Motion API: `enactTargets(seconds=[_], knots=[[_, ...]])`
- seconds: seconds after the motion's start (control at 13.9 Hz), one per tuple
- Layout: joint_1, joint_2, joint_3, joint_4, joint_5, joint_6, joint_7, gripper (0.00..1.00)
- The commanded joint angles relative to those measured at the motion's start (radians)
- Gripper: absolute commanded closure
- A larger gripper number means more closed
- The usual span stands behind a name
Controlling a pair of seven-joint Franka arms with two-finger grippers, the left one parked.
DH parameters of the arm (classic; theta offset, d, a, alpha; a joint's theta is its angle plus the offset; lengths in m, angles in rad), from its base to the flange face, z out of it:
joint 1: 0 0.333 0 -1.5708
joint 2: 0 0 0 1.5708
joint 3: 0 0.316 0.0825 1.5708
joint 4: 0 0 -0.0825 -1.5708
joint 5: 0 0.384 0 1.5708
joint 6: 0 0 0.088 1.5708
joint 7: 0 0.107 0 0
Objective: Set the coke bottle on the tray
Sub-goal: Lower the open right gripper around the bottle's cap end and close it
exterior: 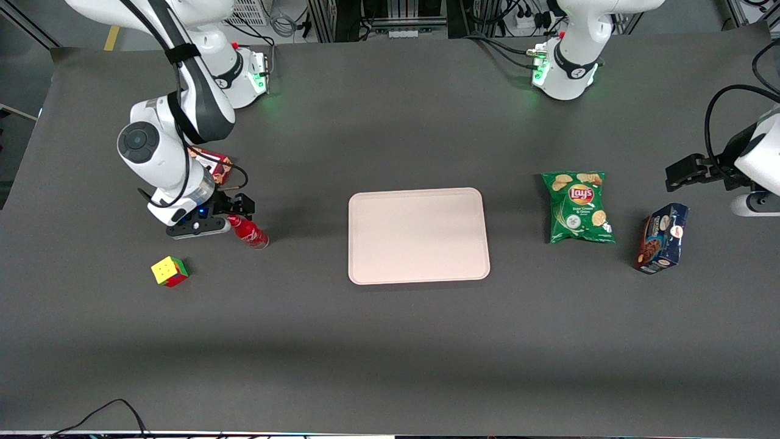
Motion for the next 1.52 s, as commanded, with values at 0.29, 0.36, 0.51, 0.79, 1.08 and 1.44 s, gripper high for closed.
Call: enactTargets(seconds=[0.29, 0.36, 0.51, 0.79, 1.08, 1.44], knots=[[0.002, 0.014, 0.006, 0.008, -0.022, 0.035, 0.02, 0.38], [0.002, 0.014, 0.008, 0.008, -0.022, 0.035, 0.018, 0.55], [0.002, 0.014, 0.009, 0.008, -0.022, 0.038, 0.02, 0.83], [0.002, 0.008, 0.017, 0.01, -0.02, 0.035, 0.02, 1.0], [-0.001, -0.07, 0.023, 0.13, -0.02, -0.202, 0.006, 1.0], [-0.001, -0.099, 0.095, 0.449, -0.008, -0.635, 0.028, 1.0]])
